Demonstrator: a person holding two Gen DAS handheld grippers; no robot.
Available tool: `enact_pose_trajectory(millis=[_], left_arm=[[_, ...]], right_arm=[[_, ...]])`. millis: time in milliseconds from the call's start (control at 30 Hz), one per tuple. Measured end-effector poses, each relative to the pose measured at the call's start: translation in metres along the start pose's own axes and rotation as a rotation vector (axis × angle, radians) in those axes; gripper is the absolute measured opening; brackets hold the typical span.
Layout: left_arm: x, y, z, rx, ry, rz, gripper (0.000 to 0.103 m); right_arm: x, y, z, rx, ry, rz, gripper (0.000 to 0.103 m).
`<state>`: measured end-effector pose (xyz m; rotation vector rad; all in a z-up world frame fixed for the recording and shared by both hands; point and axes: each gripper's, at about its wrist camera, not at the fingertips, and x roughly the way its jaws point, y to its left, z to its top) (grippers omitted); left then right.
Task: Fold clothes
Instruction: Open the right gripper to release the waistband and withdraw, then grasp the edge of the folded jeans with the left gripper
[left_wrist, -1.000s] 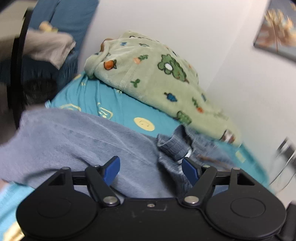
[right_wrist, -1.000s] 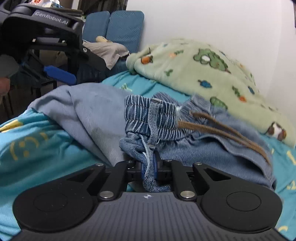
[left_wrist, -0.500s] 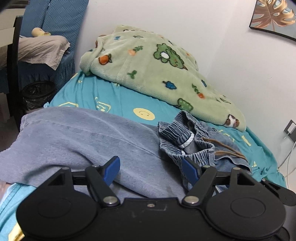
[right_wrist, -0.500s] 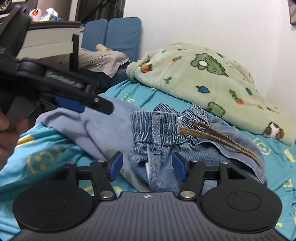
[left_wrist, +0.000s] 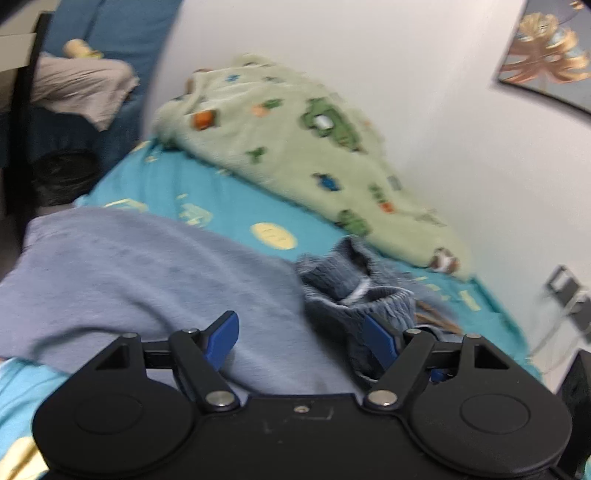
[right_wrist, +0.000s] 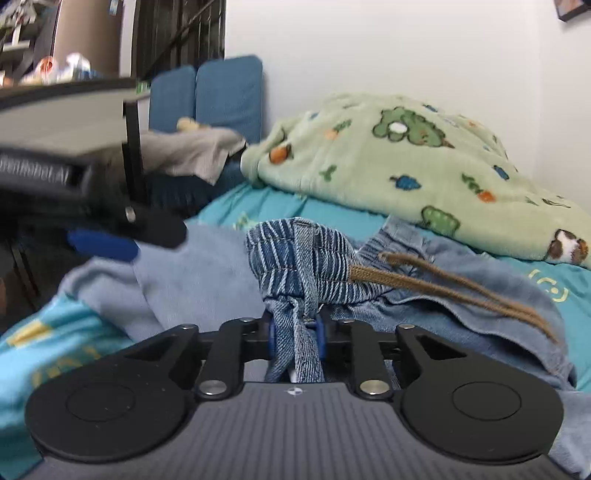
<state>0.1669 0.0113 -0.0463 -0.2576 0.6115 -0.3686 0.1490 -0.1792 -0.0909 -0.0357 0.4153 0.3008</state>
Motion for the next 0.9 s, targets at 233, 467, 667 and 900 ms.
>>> enact_pose_trajectory(millis=[233,467,667,900], left_arm=[[-0.001,-0.008,-0.003,0.019,-0.023,-0.065,0.075],[0.017,-0.008,-0.012,0.033,0.025,-0.059,0.075],[0.028,-0.015,-0.022,0.080,0.052,-0.050,0.075],[0.032,-0.013,-0.028,0.109,0.071,0.006,0.075]], right_arm=[[0.006,0.028,-0.022,-0.147,0.080,0.056,0.019],[-0.003,0.029,-0.025,-0.125,0.126,0.084,0.032],[-0.033,0.029,-0.021,-0.139,0.186,0.111,0.059],[-0.097,-0.060,0.004,0.249,0.136,0.012,0.071]])
